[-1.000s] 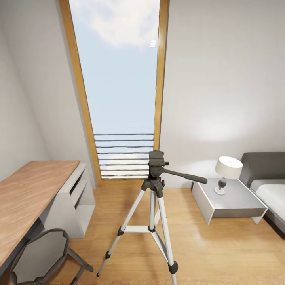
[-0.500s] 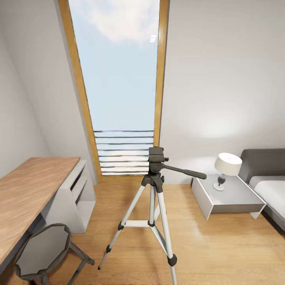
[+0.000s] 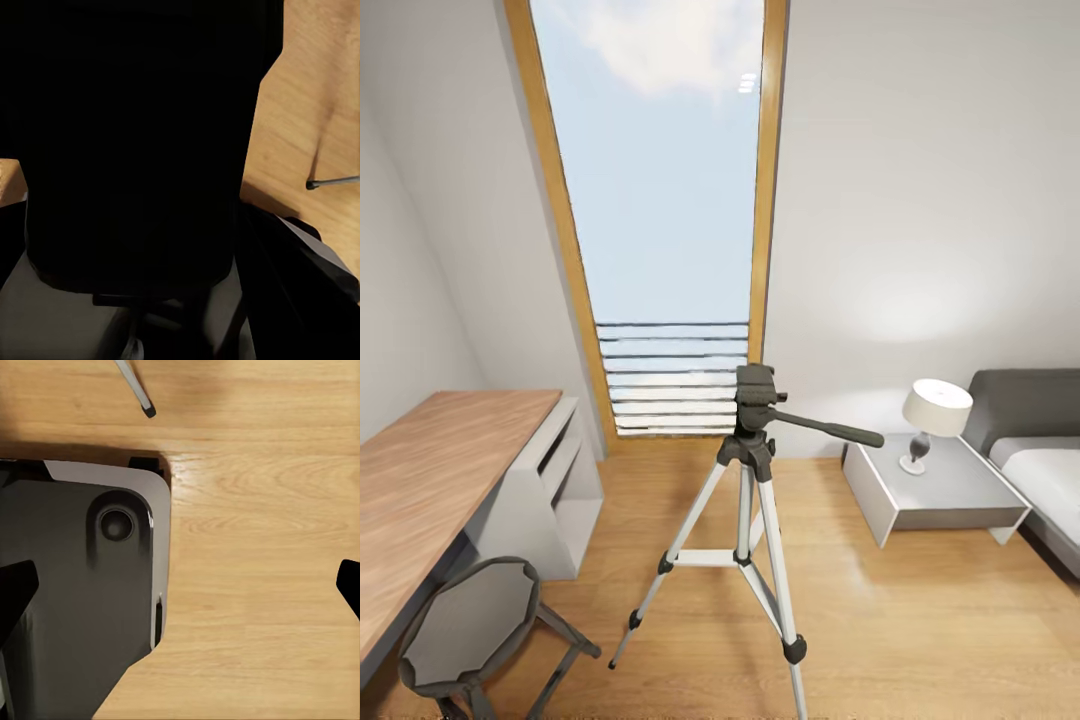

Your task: Attach the digital camera to the camera tripod in the bedroom.

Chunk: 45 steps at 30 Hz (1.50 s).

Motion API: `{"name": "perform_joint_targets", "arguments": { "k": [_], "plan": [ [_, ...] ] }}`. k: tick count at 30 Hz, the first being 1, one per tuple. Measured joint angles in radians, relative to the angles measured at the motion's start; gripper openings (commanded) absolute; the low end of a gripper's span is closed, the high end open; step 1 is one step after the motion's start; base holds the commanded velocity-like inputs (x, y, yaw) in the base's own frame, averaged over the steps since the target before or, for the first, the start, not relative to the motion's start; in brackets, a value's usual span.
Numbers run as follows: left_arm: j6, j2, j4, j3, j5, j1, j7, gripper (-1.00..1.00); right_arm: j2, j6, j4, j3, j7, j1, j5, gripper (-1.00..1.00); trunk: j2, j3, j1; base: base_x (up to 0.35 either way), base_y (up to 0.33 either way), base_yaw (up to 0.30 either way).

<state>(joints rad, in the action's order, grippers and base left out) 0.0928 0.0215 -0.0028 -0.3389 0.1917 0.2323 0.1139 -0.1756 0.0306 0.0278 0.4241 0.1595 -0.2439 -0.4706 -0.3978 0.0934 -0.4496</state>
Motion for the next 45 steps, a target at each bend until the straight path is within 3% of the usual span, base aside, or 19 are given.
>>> {"name": "perform_joint_targets", "arguments": {
  "k": [45],
  "plan": [
    [0.0, 0.0, 0.0, 0.002, -0.002, 0.0, 0.0, -1.0, 0.001, 0.0, 0.0, -0.001, 0.0, 0.0, 0.0, 1.0, 0.0, 0.073, 0.0, -0.021, 0.0, 0.0]
  ]
}}
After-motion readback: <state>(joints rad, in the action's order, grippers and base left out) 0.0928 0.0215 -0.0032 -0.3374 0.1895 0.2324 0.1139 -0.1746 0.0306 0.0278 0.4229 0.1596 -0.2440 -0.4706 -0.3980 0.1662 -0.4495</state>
